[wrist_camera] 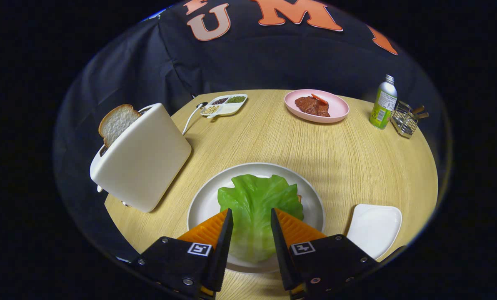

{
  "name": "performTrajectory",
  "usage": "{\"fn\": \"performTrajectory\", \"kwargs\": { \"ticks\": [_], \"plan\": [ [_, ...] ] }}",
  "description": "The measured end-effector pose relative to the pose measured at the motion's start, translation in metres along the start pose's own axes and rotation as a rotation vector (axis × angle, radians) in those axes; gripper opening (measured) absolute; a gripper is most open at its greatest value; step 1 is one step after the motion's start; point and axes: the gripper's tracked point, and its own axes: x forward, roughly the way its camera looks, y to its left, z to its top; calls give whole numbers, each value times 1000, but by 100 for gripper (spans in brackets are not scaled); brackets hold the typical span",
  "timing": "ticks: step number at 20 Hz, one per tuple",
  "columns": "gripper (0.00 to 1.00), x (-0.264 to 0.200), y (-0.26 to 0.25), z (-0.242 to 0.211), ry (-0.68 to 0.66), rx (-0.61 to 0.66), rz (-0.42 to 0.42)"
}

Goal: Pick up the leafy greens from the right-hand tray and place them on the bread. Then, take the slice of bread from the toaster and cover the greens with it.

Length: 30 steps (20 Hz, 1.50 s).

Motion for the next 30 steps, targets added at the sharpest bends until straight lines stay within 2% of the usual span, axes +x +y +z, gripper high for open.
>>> {"fn": "performTrajectory", "kwargs": {
  "ticks": [5, 9, 11, 20, 26, 30],
  "plan": [
    [73, -18, 6, 33, -41, -22, -25],
    [85, -32, 37, 61, -57, -43, 24],
    [88, -37, 52, 75, -59, -57, 44],
    [91, -55, 122, 125, -21, -82, 116],
    [91, -53, 186, 152, 19, -102, 201],
    [91, -46, 223, 160, 44, -136, 223]
  ]
}}
